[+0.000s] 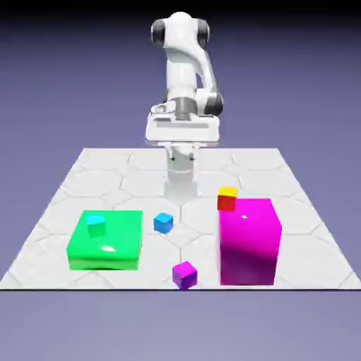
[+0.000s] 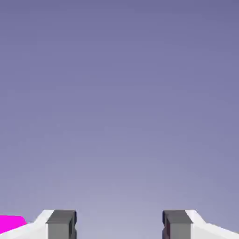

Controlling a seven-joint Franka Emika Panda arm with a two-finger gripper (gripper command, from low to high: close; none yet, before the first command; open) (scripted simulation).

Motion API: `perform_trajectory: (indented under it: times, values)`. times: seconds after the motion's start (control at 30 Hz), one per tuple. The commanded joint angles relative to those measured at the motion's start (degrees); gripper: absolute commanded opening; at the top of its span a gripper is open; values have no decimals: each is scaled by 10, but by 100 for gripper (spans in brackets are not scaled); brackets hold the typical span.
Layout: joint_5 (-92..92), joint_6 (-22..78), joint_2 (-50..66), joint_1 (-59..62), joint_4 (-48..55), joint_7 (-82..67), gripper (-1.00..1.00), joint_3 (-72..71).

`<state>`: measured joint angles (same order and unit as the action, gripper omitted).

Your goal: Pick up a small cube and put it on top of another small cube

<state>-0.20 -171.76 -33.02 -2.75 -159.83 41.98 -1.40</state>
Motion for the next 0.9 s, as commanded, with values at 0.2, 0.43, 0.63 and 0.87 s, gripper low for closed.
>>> perform_trajectory:
  times: [0.2,0.43,0.63,0.87]
  values:
    - [27,74,-6,-16,37,-99,0,-145]
    - [114,50,-5,33,33,-160,0,-291]
    - [187,31,-4,75,30,-213,0,-415]
    - [211,49,14,161,31,-360,0,-561]
